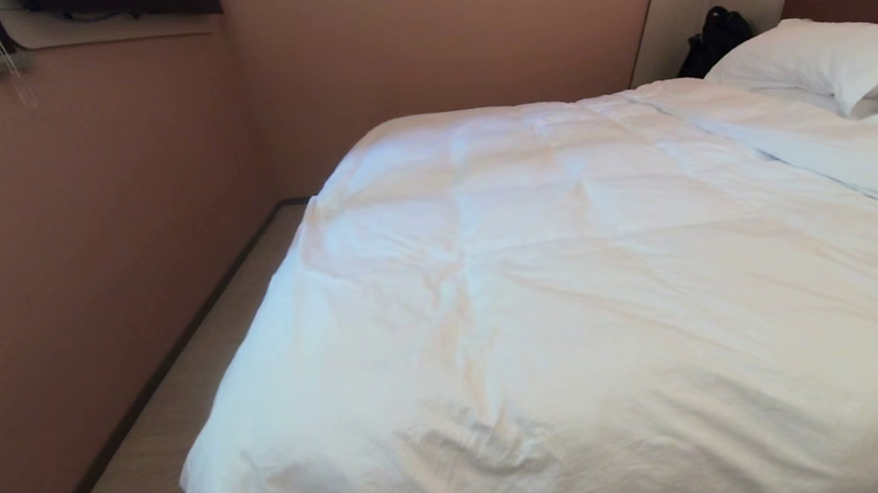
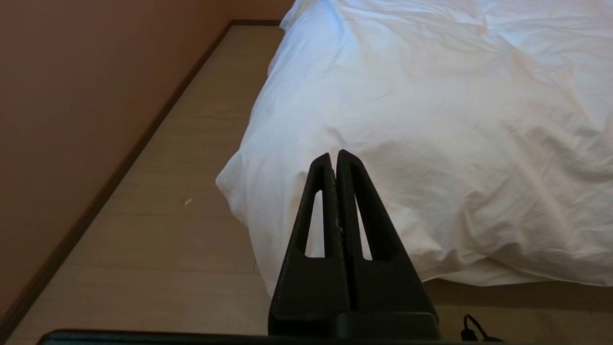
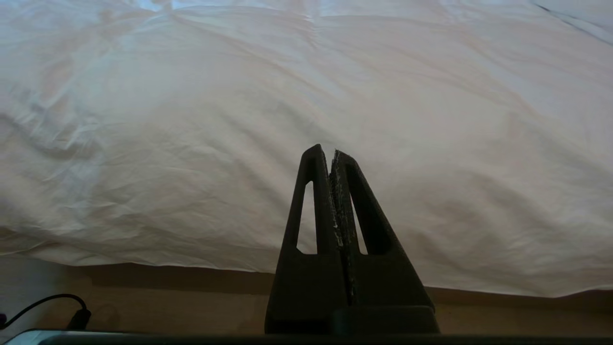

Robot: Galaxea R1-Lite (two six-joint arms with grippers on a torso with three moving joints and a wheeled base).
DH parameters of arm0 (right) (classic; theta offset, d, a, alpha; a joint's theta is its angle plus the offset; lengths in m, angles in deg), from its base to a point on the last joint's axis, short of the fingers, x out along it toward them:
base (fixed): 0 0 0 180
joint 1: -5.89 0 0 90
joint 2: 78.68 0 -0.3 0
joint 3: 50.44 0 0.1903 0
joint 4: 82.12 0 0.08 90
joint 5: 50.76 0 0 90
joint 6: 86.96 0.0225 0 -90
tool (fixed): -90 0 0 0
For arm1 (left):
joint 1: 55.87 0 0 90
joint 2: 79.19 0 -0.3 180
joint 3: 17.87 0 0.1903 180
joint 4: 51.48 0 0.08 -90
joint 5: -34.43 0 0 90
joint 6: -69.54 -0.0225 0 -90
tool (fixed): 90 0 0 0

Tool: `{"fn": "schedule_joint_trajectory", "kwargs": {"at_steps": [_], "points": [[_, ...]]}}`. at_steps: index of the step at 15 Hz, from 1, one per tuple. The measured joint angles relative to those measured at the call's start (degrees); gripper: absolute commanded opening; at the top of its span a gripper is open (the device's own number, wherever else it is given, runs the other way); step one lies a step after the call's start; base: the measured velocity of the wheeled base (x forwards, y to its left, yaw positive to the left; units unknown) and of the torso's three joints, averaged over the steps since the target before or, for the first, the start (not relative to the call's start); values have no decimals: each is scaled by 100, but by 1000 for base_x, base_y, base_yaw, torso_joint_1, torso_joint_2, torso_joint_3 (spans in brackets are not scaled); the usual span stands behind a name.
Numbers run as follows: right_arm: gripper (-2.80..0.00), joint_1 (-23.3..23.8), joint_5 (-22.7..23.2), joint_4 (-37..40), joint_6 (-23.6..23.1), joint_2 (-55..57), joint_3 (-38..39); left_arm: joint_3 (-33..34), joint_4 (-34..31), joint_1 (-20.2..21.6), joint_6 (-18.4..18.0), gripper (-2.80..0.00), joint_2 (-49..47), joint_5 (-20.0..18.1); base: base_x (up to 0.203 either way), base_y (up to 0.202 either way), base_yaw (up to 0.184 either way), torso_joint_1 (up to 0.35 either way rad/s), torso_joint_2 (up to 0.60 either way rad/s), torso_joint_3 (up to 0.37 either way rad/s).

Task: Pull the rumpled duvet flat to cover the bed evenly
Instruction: Flatten the corners of the folded blanket

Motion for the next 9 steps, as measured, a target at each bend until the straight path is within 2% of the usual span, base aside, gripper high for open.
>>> {"fn": "schedule_joint_trajectory", "kwargs": {"at_steps": [9], "points": [[-280, 9, 0, -5, 0, 0, 0, 0, -2, -6, 1, -280, 0, 0, 0, 0, 0, 0, 0, 0]]}}
